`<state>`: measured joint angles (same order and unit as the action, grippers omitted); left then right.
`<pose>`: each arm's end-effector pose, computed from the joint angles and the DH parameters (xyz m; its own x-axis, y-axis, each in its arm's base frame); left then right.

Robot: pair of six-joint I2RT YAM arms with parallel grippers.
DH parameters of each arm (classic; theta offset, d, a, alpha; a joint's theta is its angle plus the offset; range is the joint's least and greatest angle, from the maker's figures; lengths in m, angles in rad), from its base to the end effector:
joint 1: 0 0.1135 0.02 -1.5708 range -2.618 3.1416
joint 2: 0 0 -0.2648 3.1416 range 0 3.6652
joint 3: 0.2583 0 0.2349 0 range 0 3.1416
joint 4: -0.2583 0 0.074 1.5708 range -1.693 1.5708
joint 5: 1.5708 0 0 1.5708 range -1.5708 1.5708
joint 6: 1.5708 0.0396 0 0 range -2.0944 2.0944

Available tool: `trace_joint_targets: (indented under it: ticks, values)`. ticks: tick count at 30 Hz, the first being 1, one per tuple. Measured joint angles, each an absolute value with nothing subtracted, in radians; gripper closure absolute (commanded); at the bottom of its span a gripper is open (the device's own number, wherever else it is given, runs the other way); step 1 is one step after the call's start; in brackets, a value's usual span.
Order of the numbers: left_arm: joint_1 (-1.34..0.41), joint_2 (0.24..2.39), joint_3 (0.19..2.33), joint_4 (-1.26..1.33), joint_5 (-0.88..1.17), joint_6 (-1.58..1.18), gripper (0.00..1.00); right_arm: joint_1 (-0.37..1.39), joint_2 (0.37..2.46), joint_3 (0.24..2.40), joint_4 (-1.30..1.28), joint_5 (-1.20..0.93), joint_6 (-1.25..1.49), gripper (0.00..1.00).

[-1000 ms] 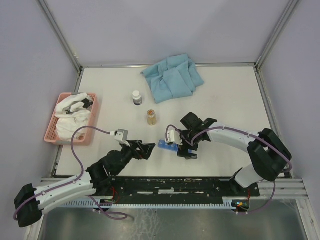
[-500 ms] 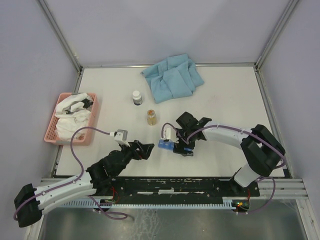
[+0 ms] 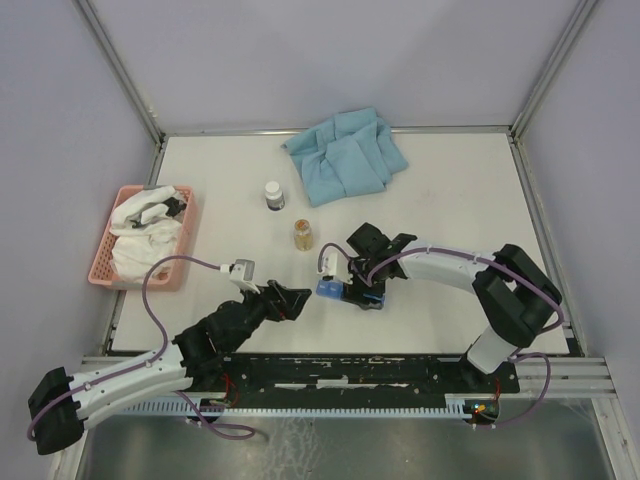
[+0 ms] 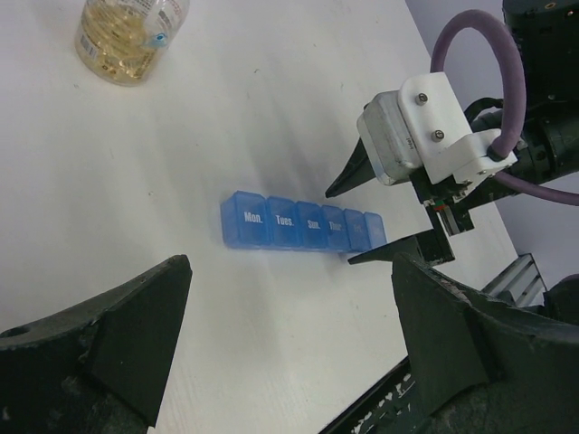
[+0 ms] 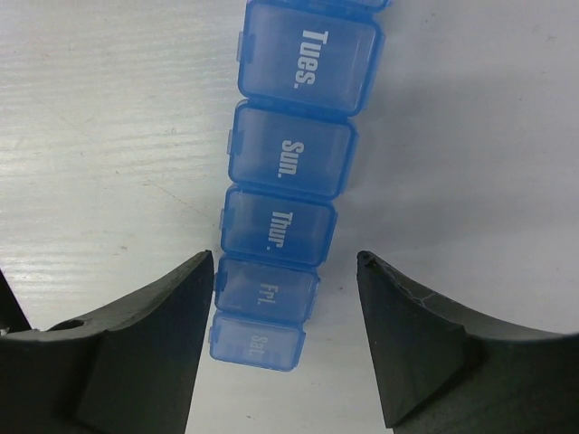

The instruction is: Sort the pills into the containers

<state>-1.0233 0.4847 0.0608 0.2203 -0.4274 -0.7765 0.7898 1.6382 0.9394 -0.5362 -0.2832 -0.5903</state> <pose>0.0792 -0.0983 0.1759 -0.4715 -0.4517 -0.7574 0.3298 0.7062 -0.6265 0.1943 0.2118 0.1718 -0.1366 -0.8969 -0.4206 -0.9903 0.1340 0.0358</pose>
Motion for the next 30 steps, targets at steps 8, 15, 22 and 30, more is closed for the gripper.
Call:
trace_joint_targets:
  ticks: [8, 15, 22, 30]
  values:
    - [-1.023, 0.493, 0.058, 0.249, -0.386, -0.831, 0.02, 0.798, 1.649, 0.953, -0.539, -0.276, -0.588, 0.54]
    - [-1.023, 0.513, 0.054, 0.284, -0.347, -0.870, 0.02, 0.784, 1.602, 0.953, -0.555, -0.311, -0.599, 0.60]
    - [-1.023, 0.550, 0.028, 0.373, -0.303, -0.925, 0.01, 0.734, 1.479, 0.953, -0.591, -0.400, -0.639, 0.61]
    - [-1.023, 0.608, 0.026, 0.490, -0.244, -0.959, 0.01, 0.699, 1.327, 0.953, -0.641, -0.509, -0.722, 0.63]
